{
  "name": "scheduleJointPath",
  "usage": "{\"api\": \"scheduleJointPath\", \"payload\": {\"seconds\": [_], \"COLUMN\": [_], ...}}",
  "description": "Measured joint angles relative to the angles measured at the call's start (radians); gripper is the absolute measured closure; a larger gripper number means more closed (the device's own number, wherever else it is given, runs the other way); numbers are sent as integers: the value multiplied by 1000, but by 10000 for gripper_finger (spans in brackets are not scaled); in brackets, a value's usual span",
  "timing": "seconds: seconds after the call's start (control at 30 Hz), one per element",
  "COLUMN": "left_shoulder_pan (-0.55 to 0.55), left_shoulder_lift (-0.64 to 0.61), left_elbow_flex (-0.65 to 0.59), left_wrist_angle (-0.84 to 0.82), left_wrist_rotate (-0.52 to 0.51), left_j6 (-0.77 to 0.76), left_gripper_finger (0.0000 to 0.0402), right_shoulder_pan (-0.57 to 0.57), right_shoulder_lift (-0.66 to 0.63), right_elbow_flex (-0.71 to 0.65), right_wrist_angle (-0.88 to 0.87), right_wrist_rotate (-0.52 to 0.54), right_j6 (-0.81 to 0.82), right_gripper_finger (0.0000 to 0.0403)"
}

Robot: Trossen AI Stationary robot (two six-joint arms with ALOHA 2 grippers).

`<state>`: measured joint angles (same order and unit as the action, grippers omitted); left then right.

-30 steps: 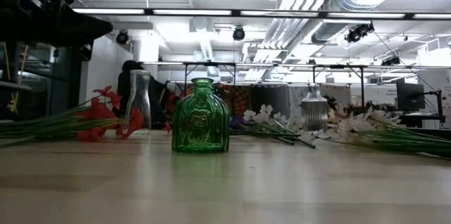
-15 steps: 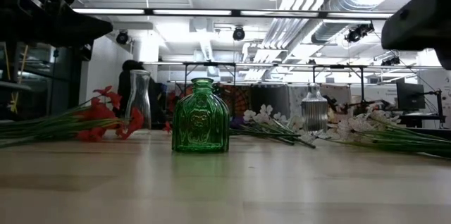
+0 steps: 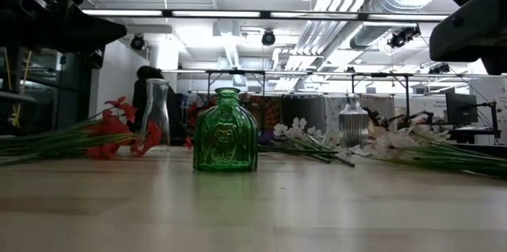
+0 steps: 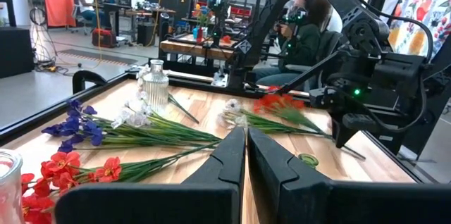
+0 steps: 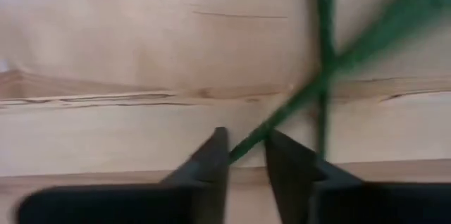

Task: Sort flowers into vase by color
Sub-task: Put the bottom right orange flowers into the top right transparent flower vase

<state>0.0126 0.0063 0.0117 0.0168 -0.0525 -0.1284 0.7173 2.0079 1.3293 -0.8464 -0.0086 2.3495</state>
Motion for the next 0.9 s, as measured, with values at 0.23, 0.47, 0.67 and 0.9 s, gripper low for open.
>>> {"api": "scheduleJointPath", "payload": {"seconds": [0.23,0.47,0.67,0.9], "left_shoulder_pan": [0,0,0,0], "left_shoulder_lift": [0,0,0,0], "left_elbow_flex": [0,0,0,0], "left_wrist_angle": [0,0,0,0], "left_wrist_rotate": [0,0,0,0], "left_j6": [0,0,0,0], "left_gripper_finger": [396,396,396,396], "right_shoulder_pan": [10,43,76,20], "right_shoulder_lift": [-6,-83,-151,-201], "right_elbow_flex": [17,127,255,417], "right_wrist_angle": [-18,-104,-121,-141], "right_wrist_rotate": [16,60,172,647], "right_j6": [-38,-179,-394,-773], "right_gripper_finger": [388,396,401,402]}}
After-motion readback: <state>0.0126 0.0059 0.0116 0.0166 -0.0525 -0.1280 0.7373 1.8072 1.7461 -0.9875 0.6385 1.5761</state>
